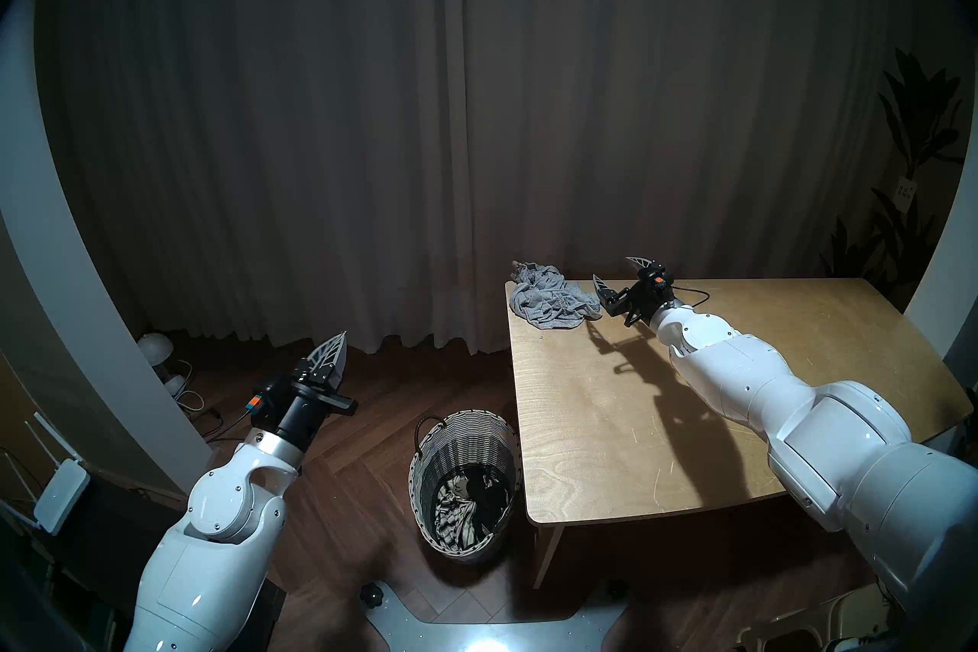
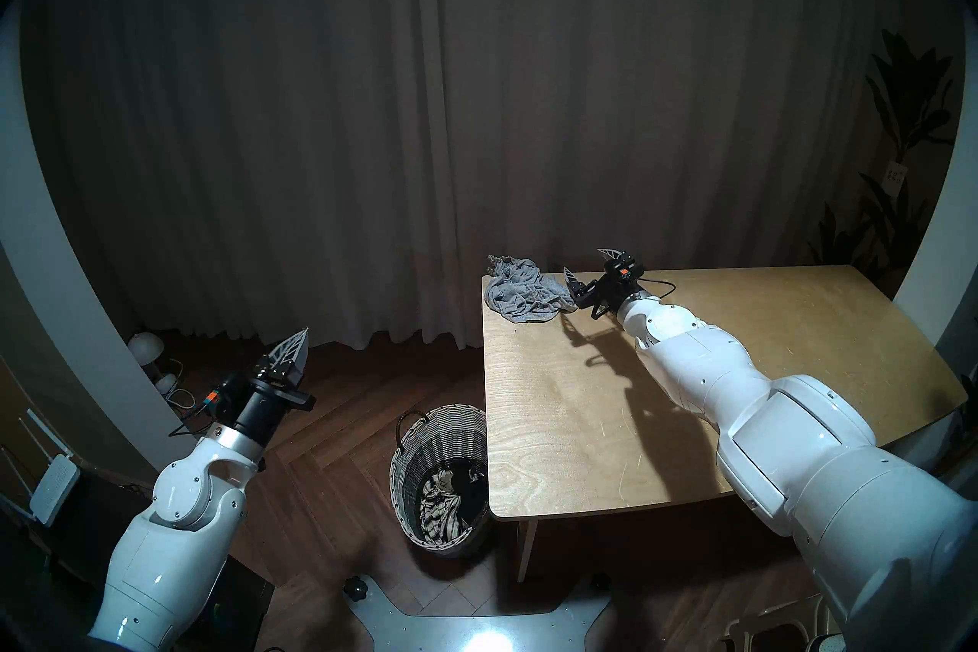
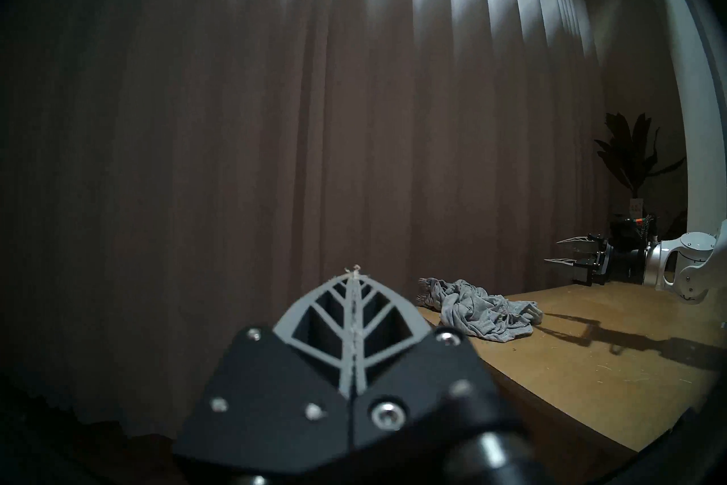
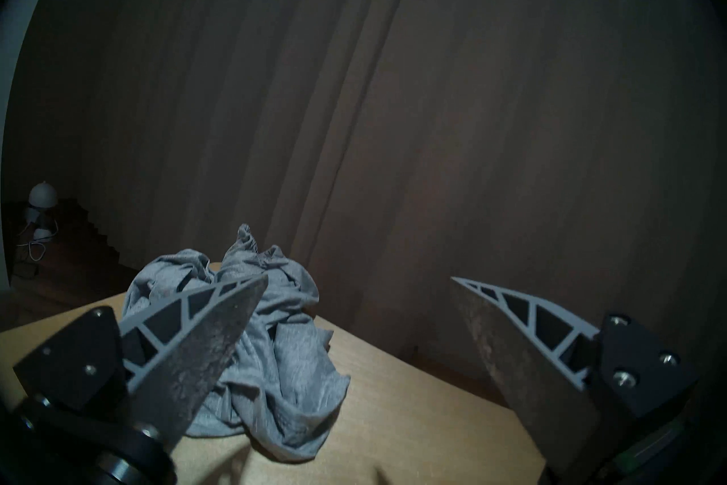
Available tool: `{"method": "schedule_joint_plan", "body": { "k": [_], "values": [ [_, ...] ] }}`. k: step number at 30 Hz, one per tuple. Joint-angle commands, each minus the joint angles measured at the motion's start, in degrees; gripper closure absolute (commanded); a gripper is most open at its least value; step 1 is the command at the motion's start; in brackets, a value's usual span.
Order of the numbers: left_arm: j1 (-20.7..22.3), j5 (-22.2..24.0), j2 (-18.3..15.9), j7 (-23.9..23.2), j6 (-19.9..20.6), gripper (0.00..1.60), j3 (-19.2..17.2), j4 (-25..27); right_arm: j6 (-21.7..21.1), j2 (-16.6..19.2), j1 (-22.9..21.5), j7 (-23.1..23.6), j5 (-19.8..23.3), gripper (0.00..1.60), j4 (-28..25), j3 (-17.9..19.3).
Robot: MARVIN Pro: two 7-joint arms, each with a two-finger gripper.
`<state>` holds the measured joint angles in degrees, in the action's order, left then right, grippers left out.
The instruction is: Toss clothes into the laundry hamper
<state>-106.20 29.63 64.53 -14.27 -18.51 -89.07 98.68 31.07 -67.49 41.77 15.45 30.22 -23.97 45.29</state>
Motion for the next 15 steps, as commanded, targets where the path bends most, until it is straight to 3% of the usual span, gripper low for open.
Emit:
{"method": "schedule_joint_plan", "body": {
  "k": [1, 15],
  "values": [
    [6.2, -1.1, 0.5, 1.0, 2.8, 1.60, 1.7, 0.9, 0.9, 0.9, 0.8, 0.1, 0.0, 0.00, -0.4, 0.2],
    [14.2, -3.4, 2.5, 3.3, 9.9, 1.60, 6.4, -2.4, 0.9, 2.1, 2.8, 0.0, -0.6, 0.00, -0.4, 0.5]
  ]
}}
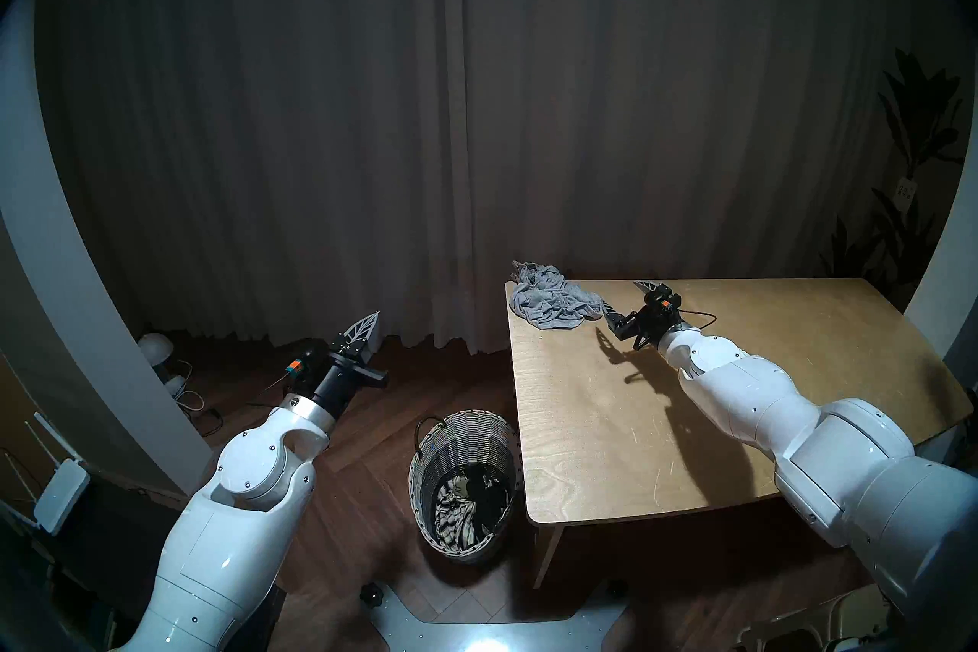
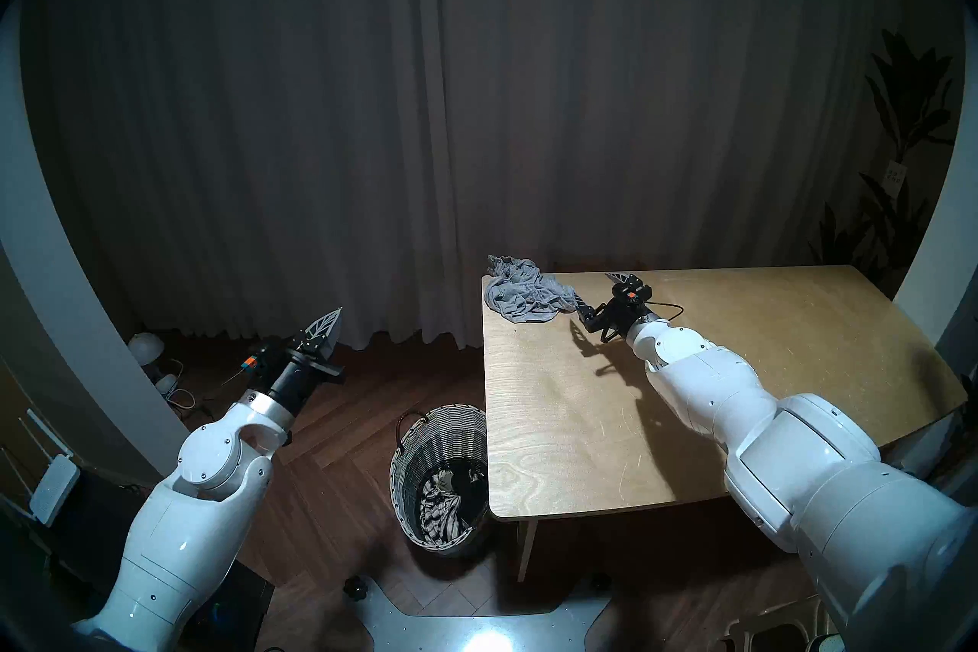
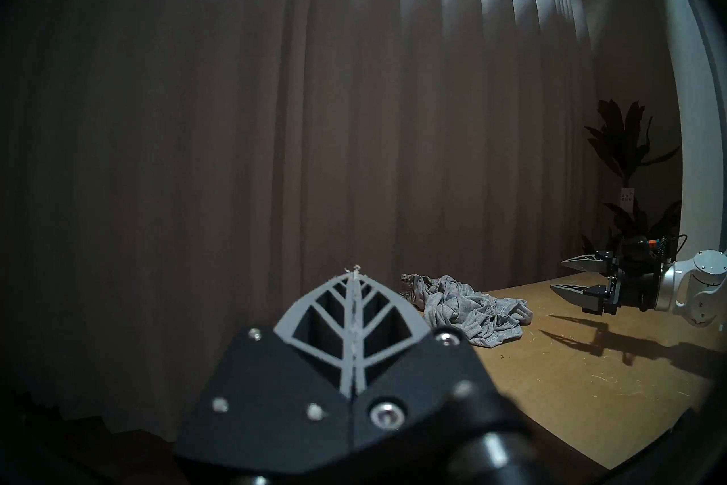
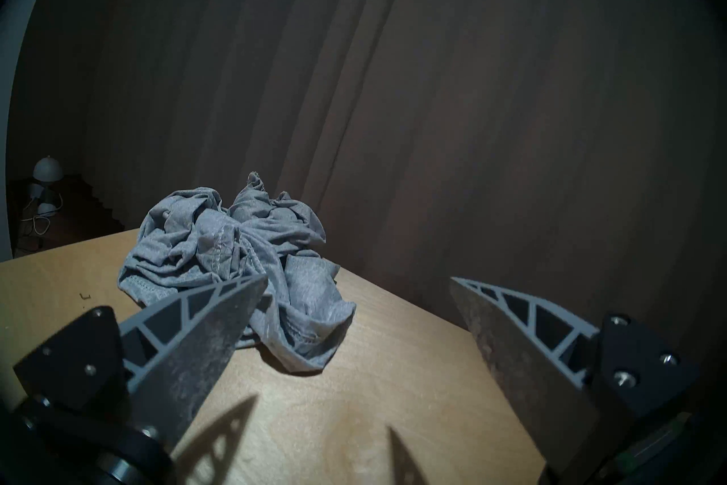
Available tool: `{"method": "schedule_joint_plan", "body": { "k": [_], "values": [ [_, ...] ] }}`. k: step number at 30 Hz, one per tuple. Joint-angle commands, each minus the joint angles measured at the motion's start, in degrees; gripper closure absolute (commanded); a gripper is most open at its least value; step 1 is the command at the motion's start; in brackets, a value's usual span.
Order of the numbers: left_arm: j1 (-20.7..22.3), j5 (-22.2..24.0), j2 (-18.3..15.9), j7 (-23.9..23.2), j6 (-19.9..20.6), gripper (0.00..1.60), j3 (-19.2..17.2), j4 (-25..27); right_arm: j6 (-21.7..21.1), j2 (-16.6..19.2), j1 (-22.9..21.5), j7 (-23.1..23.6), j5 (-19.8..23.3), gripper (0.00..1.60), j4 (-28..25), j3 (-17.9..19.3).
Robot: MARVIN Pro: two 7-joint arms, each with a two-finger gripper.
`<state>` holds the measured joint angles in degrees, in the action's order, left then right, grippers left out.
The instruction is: Toss clothes into the laundry hamper
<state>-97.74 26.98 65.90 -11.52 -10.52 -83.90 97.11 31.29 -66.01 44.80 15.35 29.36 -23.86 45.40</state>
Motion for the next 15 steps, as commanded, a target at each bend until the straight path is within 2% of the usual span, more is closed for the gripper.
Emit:
{"method": "schedule_joint_plan", "body": {
  "k": [1, 15],
  "values": [
    [6.2, -0.9, 1.3, 0.7, 2.3, 1.60, 1.5, -1.1, 0.7, 0.6, -0.1, 0.1, 0.2, 0.00, -0.5, 0.3],
    [13.5, -3.2, 4.3, 2.7, 7.7, 1.60, 5.9, -5.7, 0.8, 1.1, 0.5, 0.2, 0.2, 0.00, -0.8, 0.4]
  ]
}}
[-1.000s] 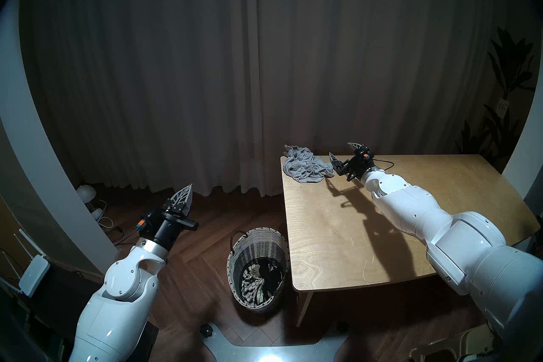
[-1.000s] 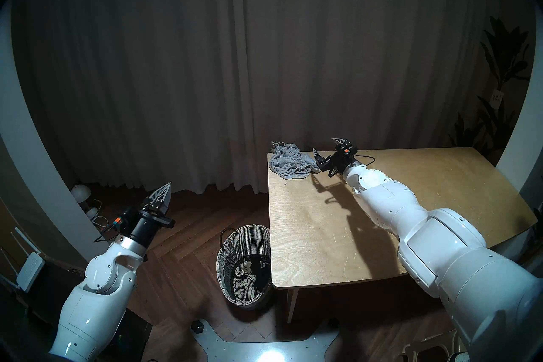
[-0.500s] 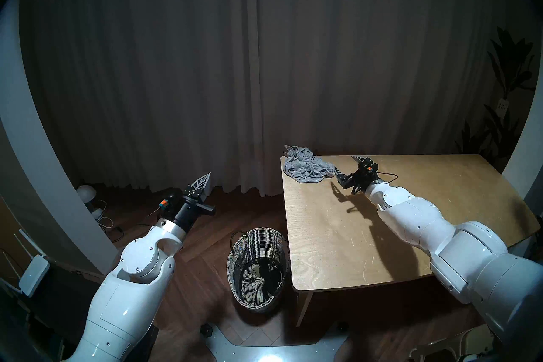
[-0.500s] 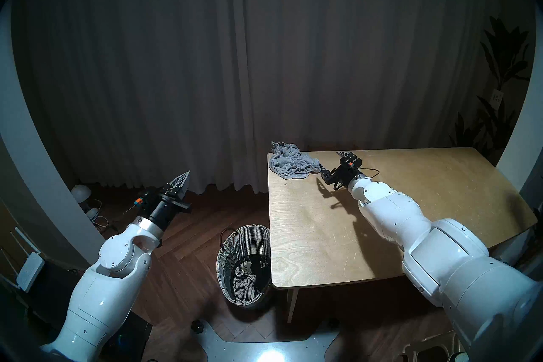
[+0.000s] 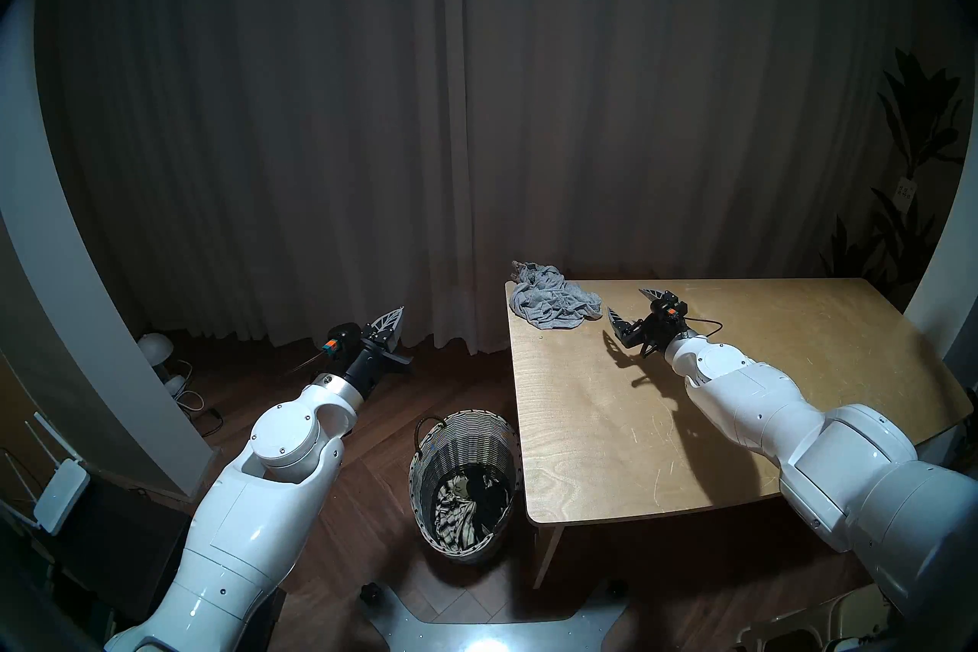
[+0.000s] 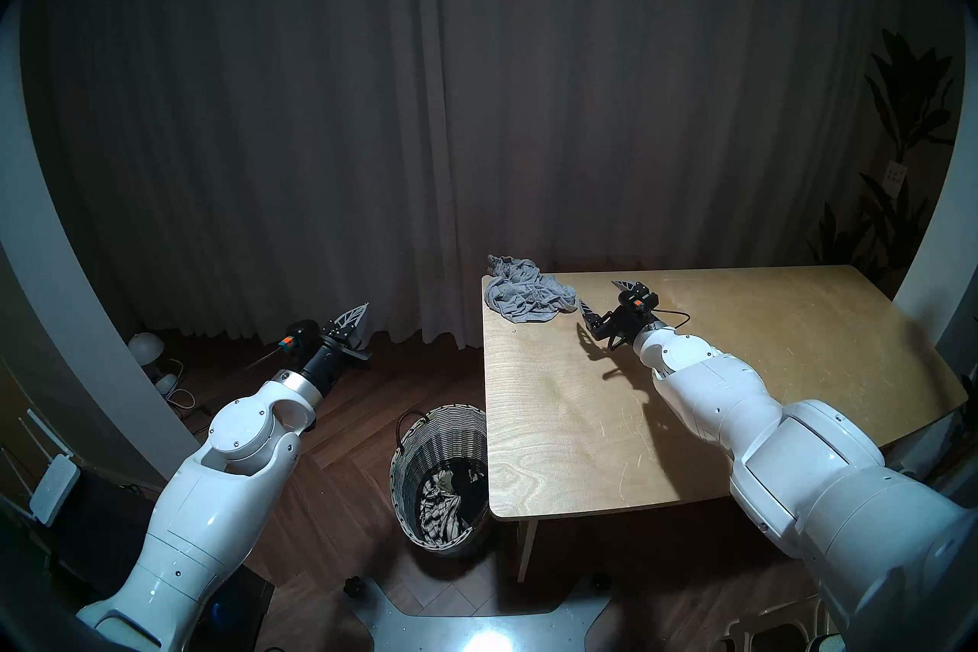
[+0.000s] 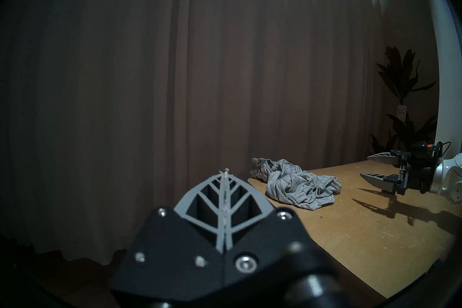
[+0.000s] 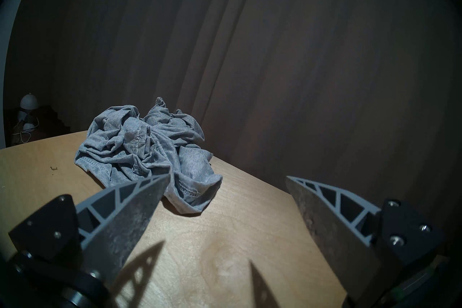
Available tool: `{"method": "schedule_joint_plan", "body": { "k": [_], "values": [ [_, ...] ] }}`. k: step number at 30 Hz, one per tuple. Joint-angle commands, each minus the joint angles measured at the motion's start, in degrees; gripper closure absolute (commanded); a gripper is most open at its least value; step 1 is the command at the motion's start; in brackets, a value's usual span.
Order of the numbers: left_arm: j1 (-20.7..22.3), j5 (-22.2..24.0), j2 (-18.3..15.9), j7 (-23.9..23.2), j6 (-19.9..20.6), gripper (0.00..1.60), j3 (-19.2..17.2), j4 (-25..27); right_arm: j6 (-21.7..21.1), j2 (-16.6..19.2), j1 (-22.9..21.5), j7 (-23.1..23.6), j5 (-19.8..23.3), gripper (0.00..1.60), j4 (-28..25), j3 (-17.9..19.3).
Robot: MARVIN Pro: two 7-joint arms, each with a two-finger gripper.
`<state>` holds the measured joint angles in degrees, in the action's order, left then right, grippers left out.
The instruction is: Toss clothes into the laundry hamper
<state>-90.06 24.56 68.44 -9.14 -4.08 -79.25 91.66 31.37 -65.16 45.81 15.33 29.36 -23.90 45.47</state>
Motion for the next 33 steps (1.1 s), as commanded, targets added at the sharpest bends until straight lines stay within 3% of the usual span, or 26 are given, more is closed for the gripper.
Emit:
{"method": "schedule_joint_plan", "body": {
  "k": [1, 33],
  "values": [
    [6.3, -0.9, 2.1, 0.4, 1.6, 1.60, 1.5, -0.7, 0.7, 0.3, -0.5, 0.2, 0.2, 0.00, -0.8, 0.3],
    [22.2, -6.1, 11.6, 5.1, 12.0, 1.60, 9.8, -13.4, 1.8, 1.6, 0.0, 1.0, 1.6, 0.00, -2.1, 1.5]
  ]
}}
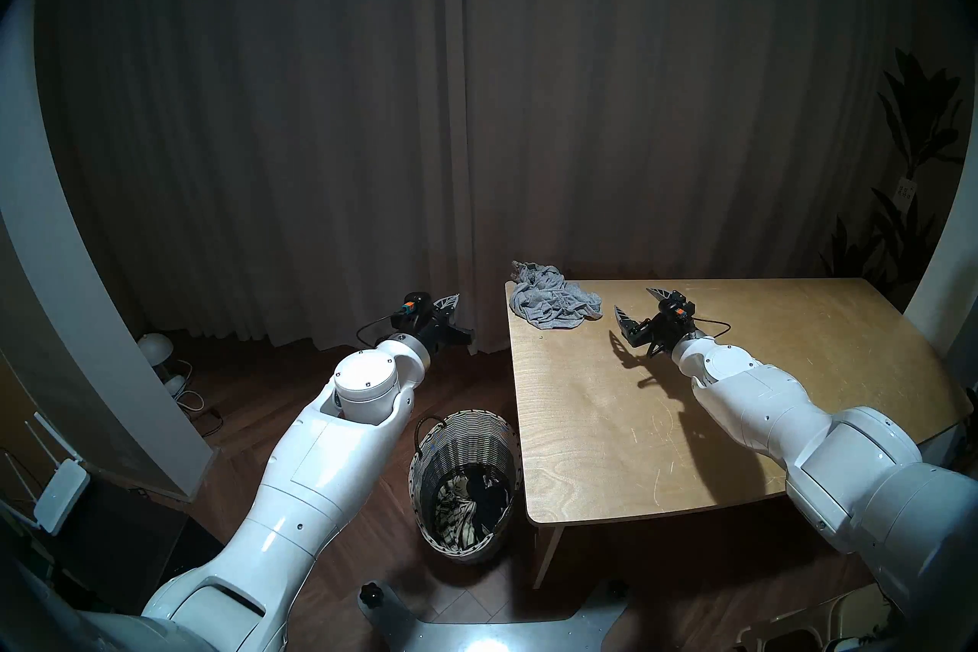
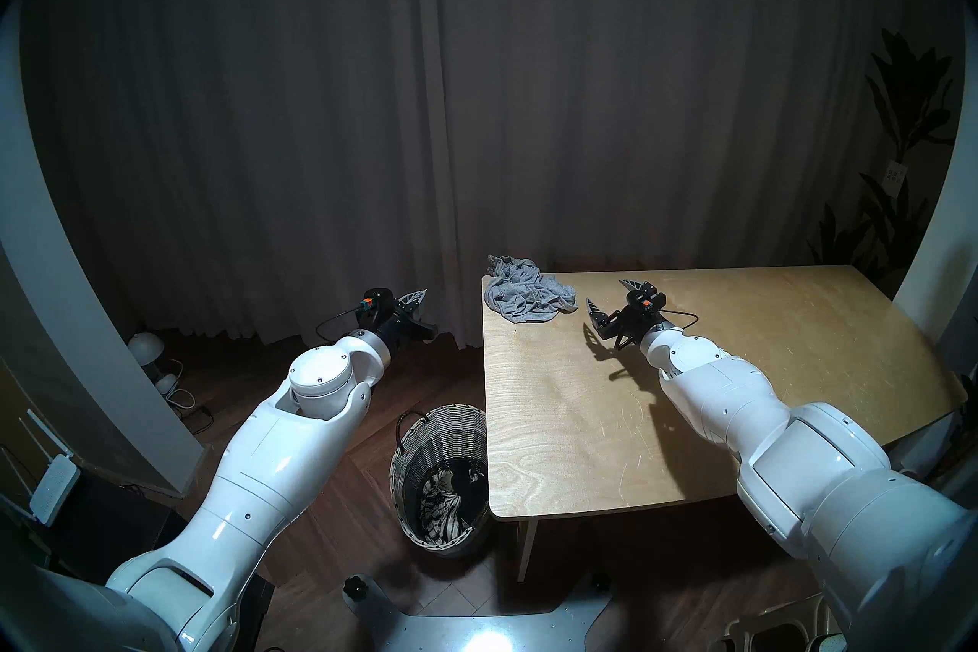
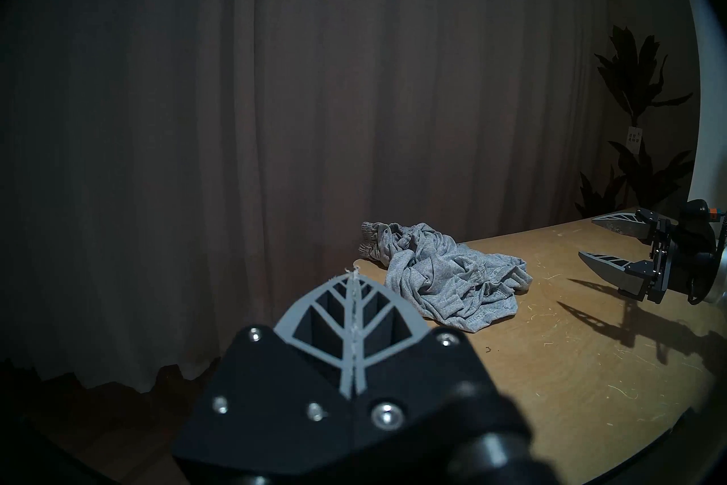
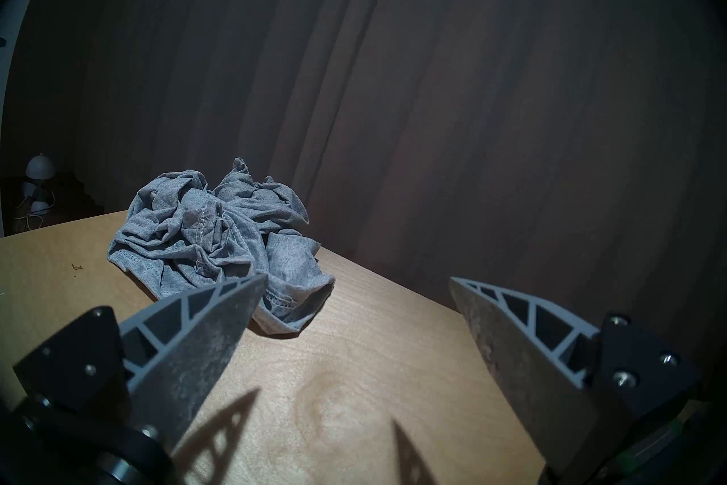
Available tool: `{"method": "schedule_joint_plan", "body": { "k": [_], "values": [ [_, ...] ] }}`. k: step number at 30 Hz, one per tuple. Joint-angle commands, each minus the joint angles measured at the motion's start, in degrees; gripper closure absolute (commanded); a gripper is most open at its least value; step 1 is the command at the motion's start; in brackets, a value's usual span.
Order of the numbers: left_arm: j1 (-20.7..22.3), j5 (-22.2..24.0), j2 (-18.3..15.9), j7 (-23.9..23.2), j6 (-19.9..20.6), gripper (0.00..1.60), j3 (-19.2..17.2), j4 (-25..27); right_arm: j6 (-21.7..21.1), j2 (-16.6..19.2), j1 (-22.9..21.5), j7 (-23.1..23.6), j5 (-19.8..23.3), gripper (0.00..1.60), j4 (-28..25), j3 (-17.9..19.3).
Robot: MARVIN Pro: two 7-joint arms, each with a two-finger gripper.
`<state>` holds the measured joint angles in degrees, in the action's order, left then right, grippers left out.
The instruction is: Toss clothes into the laundry hamper
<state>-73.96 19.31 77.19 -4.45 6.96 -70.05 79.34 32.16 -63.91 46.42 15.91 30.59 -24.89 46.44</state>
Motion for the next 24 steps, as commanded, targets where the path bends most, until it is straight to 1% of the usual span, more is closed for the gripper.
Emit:
{"method": "schedule_joint_plan", "body": {
  "k": [1, 5, 6, 9, 10, 14, 15, 18, 19, 24],
  "values": [
    [6.3, -1.0, 3.1, 0.5, 1.2, 1.60, 0.8, -1.5, 1.1, 0.4, -0.5, 0.5, 0.4, 0.00, -1.2, 0.5],
    [8.7, -1.7, 4.4, 1.1, 2.4, 1.60, 1.9, -4.1, 1.3, 0.6, -0.3, 1.0, 0.7, 0.00, -1.4, 0.7],
    [8.5, -1.9, 4.7, 1.3, 2.5, 1.60, 1.9, -4.4, 1.3, 0.7, -0.3, 1.1, 0.7, 0.00, -1.4, 0.7],
    [10.8, -2.4, 5.4, 1.7, 3.6, 1.60, 2.6, -6.8, 1.5, 0.8, -0.1, 1.6, 0.9, 0.00, -1.6, 0.8],
    [10.5, -2.6, 5.7, 1.9, 3.7, 1.60, 2.7, -7.1, 1.5, 0.9, 0.0, 1.8, 1.0, 0.00, -1.6, 0.9],
    [13.3, -3.2, 6.4, 2.4, 5.0, 1.60, 3.4, -10.1, 1.7, 1.1, 0.2, 2.4, 1.2, 0.00, -1.8, 1.0],
    [12.6, -3.4, 6.7, 2.6, 5.0, 1.60, 3.3, -10.3, 1.8, 1.2, 0.2, 2.6, 1.3, 0.00, -1.9, 1.0],
    [14.6, -3.9, 7.4, 3.0, 5.9, 1.60, 4.0, -12.6, 1.9, 1.4, 0.4, 3.1, 1.4, 0.00, -2.0, 1.2],
    [14.6, -4.0, 7.7, 3.1, 6.0, 1.60, 4.1, -13.0, 2.0, 1.5, 0.4, 3.2, 1.5, 0.00, -2.1, 1.2],
    [17.2, -4.8, 9.0, 3.7, 7.3, 1.60, 5.0, -16.3, 2.2, 2.0, 0.5, 4.0, 1.9, 0.00, -2.3, 1.5]
  ]
}}
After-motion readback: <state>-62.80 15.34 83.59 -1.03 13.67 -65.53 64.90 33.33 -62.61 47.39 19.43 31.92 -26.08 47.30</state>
